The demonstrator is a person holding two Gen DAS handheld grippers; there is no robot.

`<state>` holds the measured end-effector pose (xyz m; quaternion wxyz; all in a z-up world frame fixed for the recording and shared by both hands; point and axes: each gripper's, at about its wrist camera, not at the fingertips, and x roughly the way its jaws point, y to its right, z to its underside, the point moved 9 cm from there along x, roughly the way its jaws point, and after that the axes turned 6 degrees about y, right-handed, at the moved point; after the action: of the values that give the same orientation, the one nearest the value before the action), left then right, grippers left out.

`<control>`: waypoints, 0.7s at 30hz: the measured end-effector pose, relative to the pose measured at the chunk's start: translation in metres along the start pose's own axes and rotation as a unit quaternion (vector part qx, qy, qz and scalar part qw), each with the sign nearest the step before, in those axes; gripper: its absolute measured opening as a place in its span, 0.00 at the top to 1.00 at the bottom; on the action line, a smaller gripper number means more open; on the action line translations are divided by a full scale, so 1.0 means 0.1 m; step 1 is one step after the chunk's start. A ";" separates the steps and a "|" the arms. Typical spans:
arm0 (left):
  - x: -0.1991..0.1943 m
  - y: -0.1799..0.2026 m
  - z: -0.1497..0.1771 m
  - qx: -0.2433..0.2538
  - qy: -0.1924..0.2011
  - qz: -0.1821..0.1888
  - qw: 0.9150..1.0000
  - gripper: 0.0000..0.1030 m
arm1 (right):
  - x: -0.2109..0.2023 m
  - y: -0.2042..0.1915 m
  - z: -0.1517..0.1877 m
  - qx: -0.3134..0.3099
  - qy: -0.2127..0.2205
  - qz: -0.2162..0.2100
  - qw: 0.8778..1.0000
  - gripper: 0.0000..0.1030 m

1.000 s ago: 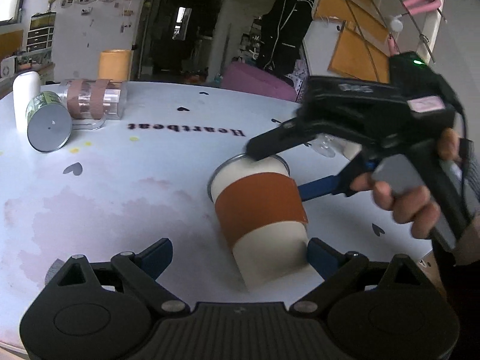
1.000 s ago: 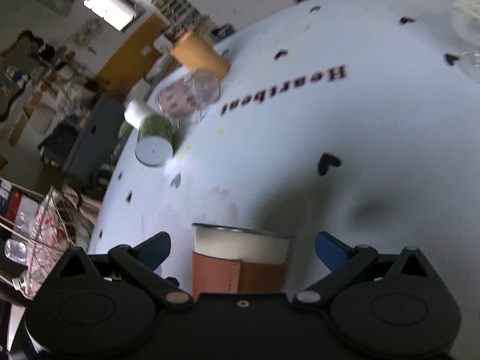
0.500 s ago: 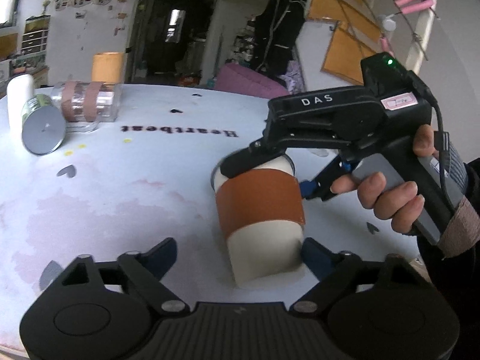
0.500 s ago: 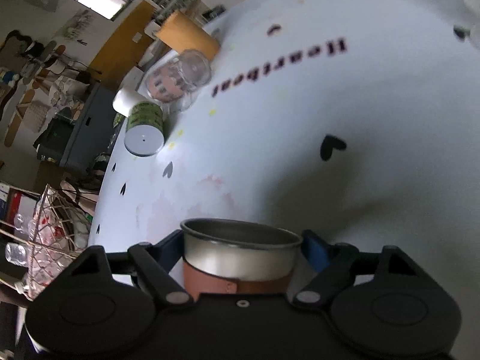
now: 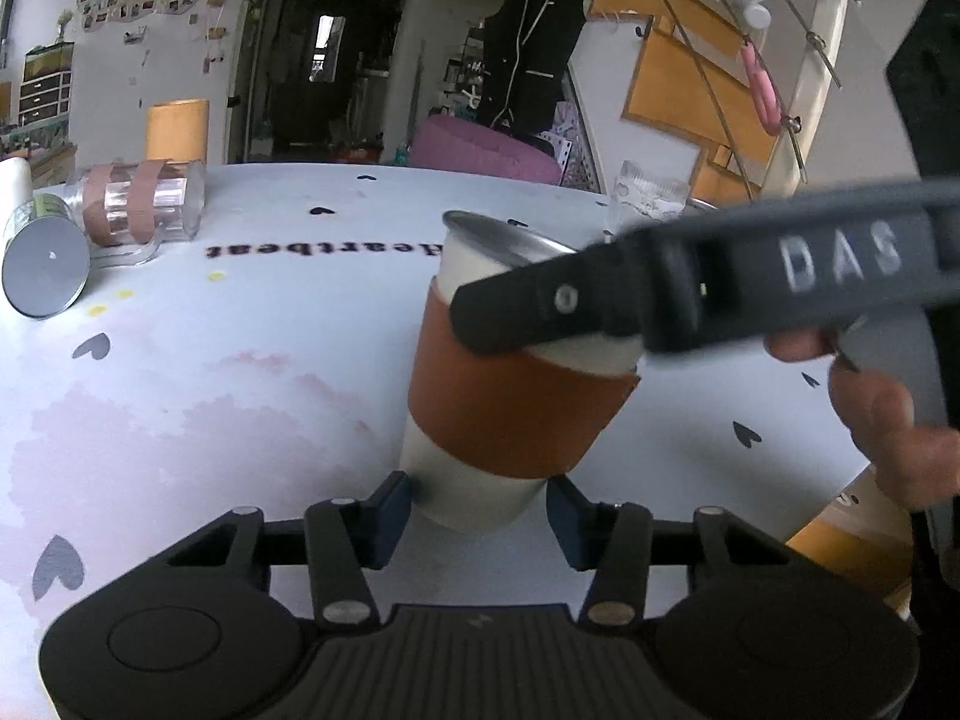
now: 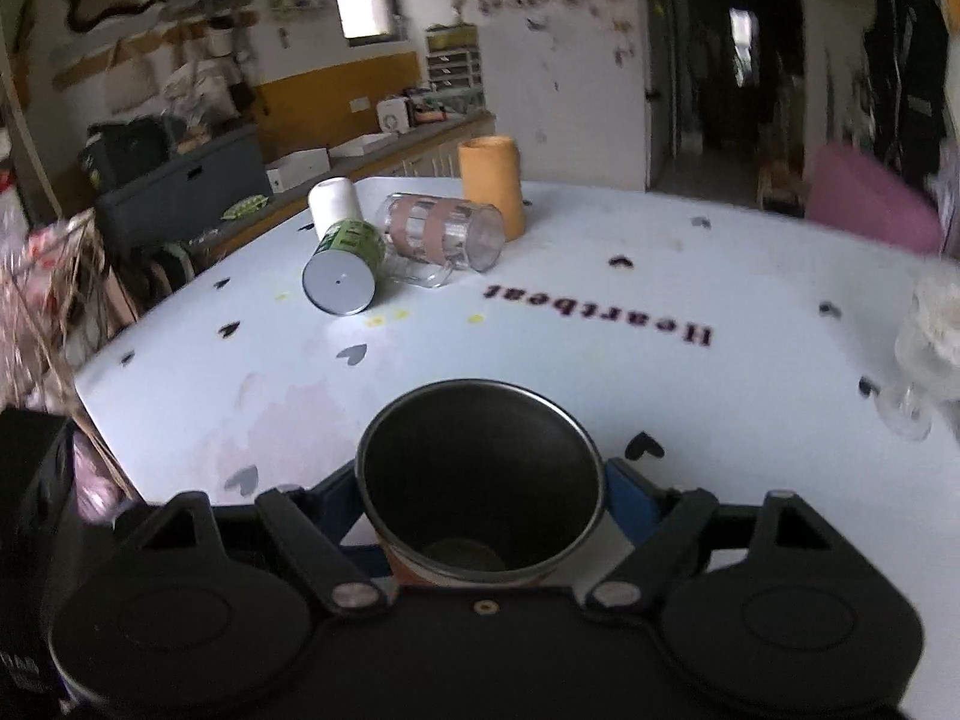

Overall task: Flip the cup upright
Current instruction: 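Carry the upright cup with the right tool beside the stemmed glass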

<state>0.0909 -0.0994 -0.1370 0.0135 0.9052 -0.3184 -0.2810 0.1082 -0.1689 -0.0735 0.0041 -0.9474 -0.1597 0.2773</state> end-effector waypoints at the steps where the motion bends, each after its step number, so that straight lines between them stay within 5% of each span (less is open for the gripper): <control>1: 0.01 0.00 0.01 0.000 0.001 0.000 1.000 0.51 | 0.00 -0.02 0.01 -0.008 0.004 0.004 1.000 0.18; 13: 0.14 -0.11 0.01 -0.014 0.010 -0.021 1.000 0.51 | 0.12 -0.03 0.06 -0.031 0.021 0.006 0.999 0.26; 21: 0.07 -0.14 -0.02 -0.007 0.024 -0.037 0.999 0.50 | 0.42 0.96 -0.27 0.010 0.056 0.134 0.989 0.26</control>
<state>0.1045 -0.0920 -0.1412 0.0172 0.9229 -0.2818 -0.2619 0.1844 -0.2451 -0.0821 -0.0147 -0.9742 -0.0283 0.2233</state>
